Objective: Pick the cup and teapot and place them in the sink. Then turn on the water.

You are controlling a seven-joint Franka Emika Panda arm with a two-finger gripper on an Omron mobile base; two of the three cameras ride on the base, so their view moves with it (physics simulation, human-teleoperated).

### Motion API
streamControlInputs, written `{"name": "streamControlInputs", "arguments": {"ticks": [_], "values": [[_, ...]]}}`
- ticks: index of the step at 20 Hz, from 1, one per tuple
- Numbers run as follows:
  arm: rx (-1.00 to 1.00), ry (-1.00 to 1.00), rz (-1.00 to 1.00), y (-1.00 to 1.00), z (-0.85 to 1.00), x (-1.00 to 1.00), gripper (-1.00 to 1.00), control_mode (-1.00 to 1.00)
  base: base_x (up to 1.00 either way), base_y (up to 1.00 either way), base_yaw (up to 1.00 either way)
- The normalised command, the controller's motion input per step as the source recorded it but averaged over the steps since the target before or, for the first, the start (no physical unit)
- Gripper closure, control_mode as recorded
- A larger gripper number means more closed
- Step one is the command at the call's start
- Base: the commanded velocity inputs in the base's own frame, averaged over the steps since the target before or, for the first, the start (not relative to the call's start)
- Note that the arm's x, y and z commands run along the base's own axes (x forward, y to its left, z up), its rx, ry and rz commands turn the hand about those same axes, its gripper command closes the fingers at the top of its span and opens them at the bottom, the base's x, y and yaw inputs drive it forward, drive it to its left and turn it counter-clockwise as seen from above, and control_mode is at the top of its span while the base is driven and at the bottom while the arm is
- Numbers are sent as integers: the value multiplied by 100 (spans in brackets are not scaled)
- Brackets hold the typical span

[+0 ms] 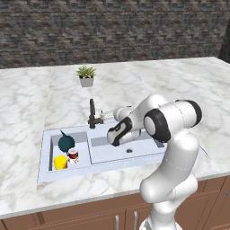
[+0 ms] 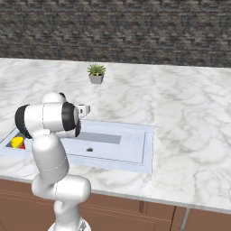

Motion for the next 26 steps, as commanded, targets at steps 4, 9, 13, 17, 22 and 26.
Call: {"name": "streamControlInputs", "arguments": {"ticks": [4,9,13,17,22,26], "values": [[0,0,0,6,-9,13,-100,-100,0,0,0],[0,0,0,1,-16,17,-100,-100,0,0,0],[0,0,0,3,-20,21,-100,-100,0,0,0],[0,0,0,9,-22,18,-100,-100,0,0,0],[0,0,0,15,-12,20,-100,-100,0,0,0],[0,0,0,14,-6,20,-100,-100,0,0,0]]}}
